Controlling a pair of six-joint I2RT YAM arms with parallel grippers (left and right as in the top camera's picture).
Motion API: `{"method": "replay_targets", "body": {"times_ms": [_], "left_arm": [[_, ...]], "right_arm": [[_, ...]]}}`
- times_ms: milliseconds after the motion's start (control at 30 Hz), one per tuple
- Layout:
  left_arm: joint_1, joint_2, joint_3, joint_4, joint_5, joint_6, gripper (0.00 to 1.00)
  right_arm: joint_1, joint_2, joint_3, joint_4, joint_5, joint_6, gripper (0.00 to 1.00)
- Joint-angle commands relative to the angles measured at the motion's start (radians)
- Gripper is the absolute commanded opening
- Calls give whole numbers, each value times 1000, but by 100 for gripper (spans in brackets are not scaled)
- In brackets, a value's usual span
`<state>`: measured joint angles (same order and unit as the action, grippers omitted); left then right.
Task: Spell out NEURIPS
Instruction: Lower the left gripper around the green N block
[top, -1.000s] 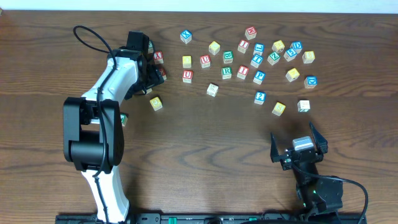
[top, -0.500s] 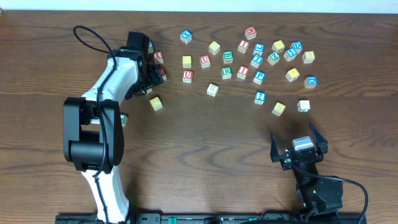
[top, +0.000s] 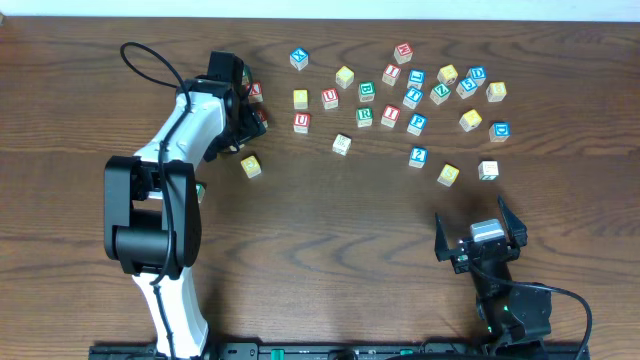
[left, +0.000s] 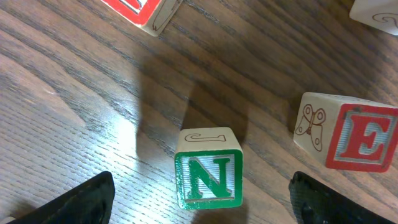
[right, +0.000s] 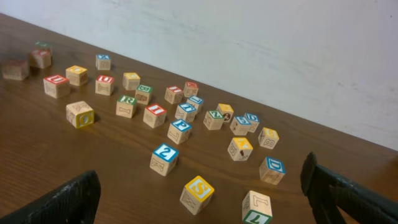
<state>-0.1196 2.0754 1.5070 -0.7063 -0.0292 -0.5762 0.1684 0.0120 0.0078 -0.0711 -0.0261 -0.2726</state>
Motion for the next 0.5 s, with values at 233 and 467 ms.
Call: {"method": "replay_targets", "body": {"times_ms": [233,467], "left_arm": [[0,60,0,12,-8,-27,88],[0,72,0,20,-8,-19,88]], "right_arm": [[-13,-5,-2,-4,8,14,99],[-13,-5,-2,-4,8,14,99]]}}
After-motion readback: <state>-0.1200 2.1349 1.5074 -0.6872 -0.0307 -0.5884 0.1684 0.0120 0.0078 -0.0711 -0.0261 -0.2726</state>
